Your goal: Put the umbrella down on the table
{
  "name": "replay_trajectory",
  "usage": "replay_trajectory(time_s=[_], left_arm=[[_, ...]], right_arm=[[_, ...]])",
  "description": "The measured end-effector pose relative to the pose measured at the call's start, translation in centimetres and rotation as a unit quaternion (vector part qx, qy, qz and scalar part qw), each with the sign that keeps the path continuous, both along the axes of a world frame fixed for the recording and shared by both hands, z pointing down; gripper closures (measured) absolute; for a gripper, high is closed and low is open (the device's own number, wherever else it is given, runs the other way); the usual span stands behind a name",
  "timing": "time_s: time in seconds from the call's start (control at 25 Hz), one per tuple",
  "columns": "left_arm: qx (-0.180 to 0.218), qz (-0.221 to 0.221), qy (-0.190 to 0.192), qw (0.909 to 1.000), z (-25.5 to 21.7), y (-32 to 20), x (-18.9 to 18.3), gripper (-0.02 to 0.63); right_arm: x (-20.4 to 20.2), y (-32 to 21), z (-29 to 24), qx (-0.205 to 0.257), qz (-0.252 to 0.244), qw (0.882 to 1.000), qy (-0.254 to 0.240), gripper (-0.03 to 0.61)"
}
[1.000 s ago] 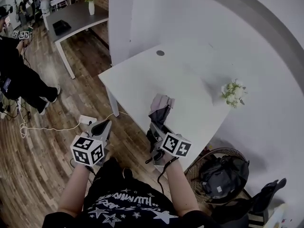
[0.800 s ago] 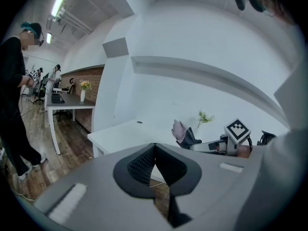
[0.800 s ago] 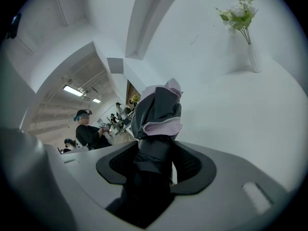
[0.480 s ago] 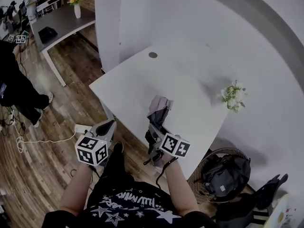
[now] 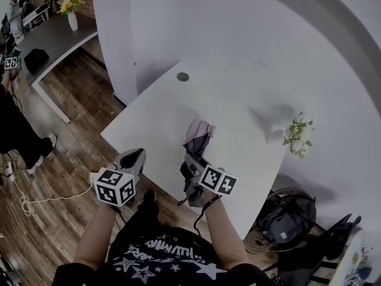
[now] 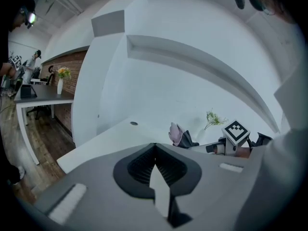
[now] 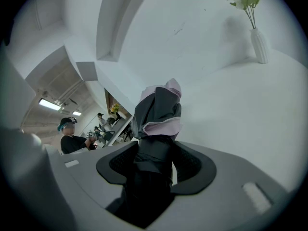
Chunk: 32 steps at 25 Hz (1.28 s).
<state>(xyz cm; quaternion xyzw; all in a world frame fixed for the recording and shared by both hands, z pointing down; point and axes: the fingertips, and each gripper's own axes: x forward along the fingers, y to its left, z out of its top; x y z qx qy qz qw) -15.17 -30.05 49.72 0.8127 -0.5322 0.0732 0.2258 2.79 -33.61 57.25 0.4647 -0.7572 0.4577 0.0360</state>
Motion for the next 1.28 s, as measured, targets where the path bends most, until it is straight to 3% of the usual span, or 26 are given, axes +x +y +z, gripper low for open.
replay_trajectory(time_s=[0.44, 0.72, 1.28], left_arm=[[-0.03, 0.059, 0.006, 0.9978, 1.9, -8.8, -0.7, 0.611], [-0.049, 0.09, 0.007, 0.9947, 3.4, -11.5, -0.2, 0.611], [-0.065, 0.1, 0.008, 0.9928, 4.6, -14.7, -1.6, 0.611]], right_arm=[[-2.4, -7.2, 2.7, -0.051, 0.073, 0.996, 0.001, 0.334], [-2.4, -9.9, 4.7, -0.074, 0.119, 0.99, 0.012, 0.334], [-3.0, -13.9, 7.2, -0.108, 0.189, 0.975, 0.053, 0.333]])
